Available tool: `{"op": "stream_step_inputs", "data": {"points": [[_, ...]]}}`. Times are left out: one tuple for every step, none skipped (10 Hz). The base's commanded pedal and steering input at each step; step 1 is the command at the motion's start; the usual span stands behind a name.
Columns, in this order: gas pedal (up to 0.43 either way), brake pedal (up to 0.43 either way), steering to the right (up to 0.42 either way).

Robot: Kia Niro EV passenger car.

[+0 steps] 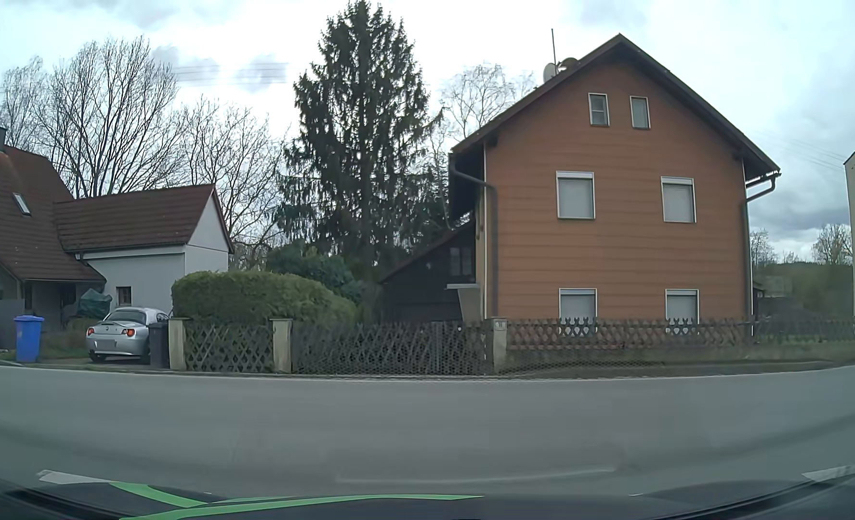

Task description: Follow the waypoints while adhering to traffic rules and regulations

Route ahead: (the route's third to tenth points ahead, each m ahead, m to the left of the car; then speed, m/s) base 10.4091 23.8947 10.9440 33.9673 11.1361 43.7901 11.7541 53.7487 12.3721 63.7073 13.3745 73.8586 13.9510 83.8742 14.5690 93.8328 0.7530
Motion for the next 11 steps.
{"op": "stream_step_inputs", "data": {"points": [[0.000,0.299,-0.011],[0.000,0.299,-0.011],[0.000,0.293,-0.012],[0.000,0.293,-0.012],[0.000,0.293,-0.012],[0.000,0.293,-0.012],[0.000,0.293,-0.012],[0.000,0.293,-0.013],[0.000,0.299,-0.013],[0.000,0.305,-0.013],[0.000,0.299,-0.014]]}}
